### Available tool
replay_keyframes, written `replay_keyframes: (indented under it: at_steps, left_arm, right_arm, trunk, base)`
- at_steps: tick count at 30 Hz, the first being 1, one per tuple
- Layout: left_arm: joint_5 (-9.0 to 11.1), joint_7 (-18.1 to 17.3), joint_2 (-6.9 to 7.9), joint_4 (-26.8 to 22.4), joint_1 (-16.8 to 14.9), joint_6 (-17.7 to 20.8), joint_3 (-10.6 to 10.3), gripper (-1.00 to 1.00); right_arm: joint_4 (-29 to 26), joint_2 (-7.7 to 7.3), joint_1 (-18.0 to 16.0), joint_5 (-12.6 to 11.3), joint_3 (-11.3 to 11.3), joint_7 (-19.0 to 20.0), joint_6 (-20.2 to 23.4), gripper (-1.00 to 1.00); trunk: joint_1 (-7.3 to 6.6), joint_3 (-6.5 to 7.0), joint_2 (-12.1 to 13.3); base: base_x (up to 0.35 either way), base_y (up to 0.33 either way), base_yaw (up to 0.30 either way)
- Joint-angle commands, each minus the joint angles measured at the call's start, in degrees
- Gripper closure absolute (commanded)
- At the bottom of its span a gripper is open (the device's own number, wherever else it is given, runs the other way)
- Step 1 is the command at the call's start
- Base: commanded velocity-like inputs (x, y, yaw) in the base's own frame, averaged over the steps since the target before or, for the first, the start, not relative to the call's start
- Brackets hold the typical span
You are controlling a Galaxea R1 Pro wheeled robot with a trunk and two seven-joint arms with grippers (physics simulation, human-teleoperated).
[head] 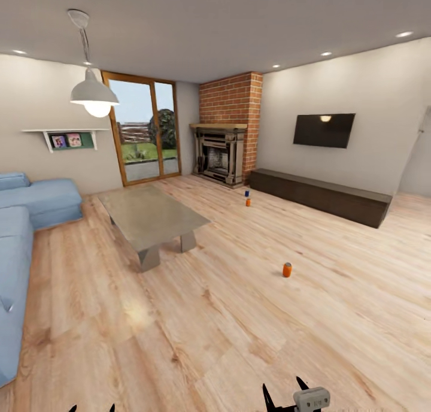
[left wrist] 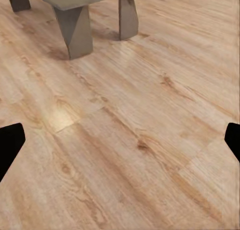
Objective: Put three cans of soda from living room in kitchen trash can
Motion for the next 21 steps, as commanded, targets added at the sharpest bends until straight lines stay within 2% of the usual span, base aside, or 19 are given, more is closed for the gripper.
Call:
replay_keyframes:
  at_steps: [1, 6, 10, 15, 21]
  left_arm:
    - [0.00, 0.03, 0.00, 0.00, 0.00, 0.00, 0.00, -1.00]
    - [0.06, -0.04, -0.02, 0.00, 0.00, -0.08, 0.26, -1.00]
    - [0.08, -0.09, -0.07, 0.06, 0.00, -0.09, 0.55, -1.00]
    - [0.08, -0.10, -0.08, 0.06, 0.00, -0.09, 0.44, -1.00]
    - [0.03, -0.10, -0.07, 0.08, 0.00, -0.01, 0.22, -1.00]
  right_arm:
    - [0.00, 0.00, 0.00, 0.00, -0.01, 0.00, 0.00, -1.00]
    - [0.00, 0.00, 0.00, -0.02, -0.01, 0.00, 0.00, -1.00]
    - [0.00, 0.00, 0.01, -0.03, -0.05, 0.00, 0.00, -1.00]
    - [0.03, 0.00, -0.02, -0.04, -0.05, 0.00, 0.00, -1.00]
    - [0.11, 0.00, -0.01, -0.06, -0.06, 0.00, 0.00, -1.00]
  trunk:
    - [0.00, 0.00, 0.00]
    - [0.00, 0.00, 0.00]
    - [0.00, 0.00, 0.00]
    - [0.00, 0.00, 0.00]
    - [0.00, 0.00, 0.00]
  base:
    - [0.000, -0.276, -0.252]
    - [-0.001, -0.130, -0.252]
    - [-0.077, 0.001, -0.252]
    - [-0.174, 0.155, -0.252]
    - [-0.055, 0.277, -0.252]
